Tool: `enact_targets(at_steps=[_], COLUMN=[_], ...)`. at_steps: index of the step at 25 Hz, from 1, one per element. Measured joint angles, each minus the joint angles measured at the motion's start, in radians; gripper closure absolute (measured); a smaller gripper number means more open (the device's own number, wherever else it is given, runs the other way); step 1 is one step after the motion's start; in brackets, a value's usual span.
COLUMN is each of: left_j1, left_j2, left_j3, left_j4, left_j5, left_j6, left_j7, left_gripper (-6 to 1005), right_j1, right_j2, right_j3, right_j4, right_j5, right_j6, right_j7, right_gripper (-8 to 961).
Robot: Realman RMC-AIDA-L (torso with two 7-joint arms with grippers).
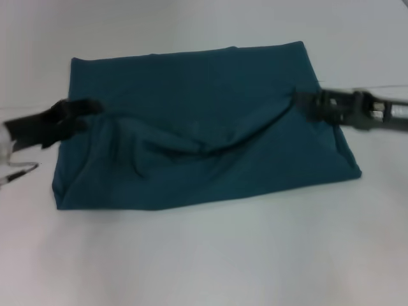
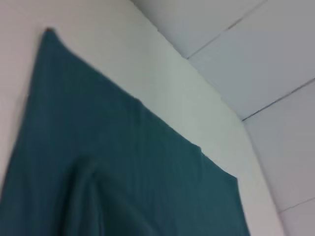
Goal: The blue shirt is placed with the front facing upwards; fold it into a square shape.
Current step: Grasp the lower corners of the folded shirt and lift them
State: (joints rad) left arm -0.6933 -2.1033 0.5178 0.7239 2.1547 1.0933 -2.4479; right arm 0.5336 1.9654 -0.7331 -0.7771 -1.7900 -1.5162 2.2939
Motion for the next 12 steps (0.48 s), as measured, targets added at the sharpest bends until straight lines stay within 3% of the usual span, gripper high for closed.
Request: enact_targets(at_steps=[4,12], left_j1=[0.078,0.157], left_j2=[0.022,0.024], left_j3=[0.0,0.0], left_j4=[-0.052,-0.071], left_j5=[-0.07,-0.075], left_j6=[0.061,0.07], left_j7=[-0.022,0.063], left_gripper=[387,387], right_j1=[-0.038,-0.079], right_j2=[-0.001,-0.003], right_j3=[0.029,0.027], right_j4=[0.07,0.127], right_j5=[0.006,-0.005], right_j6=[-0.08,-0.126], right_j7=[-0.066,-0.169], right_gripper=[37,40])
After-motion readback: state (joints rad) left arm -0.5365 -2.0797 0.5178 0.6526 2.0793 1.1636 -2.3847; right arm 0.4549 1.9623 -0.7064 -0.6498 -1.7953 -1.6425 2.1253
